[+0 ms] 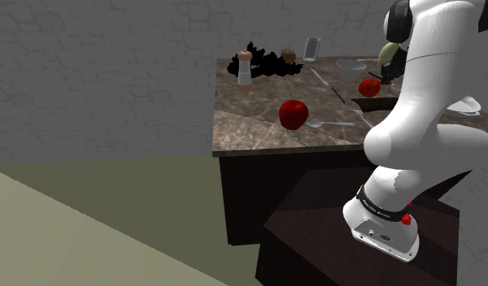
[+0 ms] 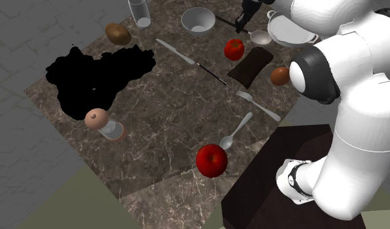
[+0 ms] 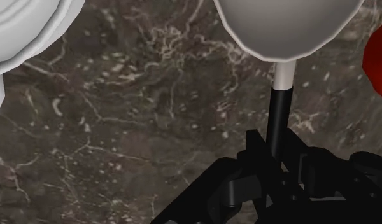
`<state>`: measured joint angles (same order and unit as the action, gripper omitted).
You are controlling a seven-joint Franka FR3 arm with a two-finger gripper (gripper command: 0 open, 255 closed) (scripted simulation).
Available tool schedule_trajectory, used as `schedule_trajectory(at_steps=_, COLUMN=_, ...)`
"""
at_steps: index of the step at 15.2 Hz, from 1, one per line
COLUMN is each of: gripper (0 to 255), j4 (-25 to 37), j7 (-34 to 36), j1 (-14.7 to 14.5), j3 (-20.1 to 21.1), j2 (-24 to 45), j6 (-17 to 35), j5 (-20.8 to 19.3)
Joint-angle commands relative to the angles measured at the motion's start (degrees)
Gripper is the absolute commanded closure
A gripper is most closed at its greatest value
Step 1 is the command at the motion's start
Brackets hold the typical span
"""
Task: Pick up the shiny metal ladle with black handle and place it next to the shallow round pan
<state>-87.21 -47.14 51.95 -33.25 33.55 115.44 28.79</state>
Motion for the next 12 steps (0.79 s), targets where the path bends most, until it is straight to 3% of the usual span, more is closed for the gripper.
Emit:
schedule_trajectory(at_steps=1, gripper=255, j4=-0.3, j7=-0.5, j1=0.3, j3=0.3, j2=0.9, j6=1.0, j5=0.6)
schedule_trajectory(at_steps=10, gripper=255, j4=-0.6, j7=-0.7, j1=0.4, j3=0.5, j2=1.2, j6=1.6, j5=0.8)
schedule_trajectory(at_steps=11, gripper=0, j4=-0.6, j7=-0.7, j1=0.3, j3=0.5, j2=1.2, j6=1.6, j5=0.8)
schedule_trajectory(at_steps=12, gripper=0, j4=-0.6, j7=-0.7, j1=0.3, j3=0.5, j2=1.2, j6=1.6, j5=0.8)
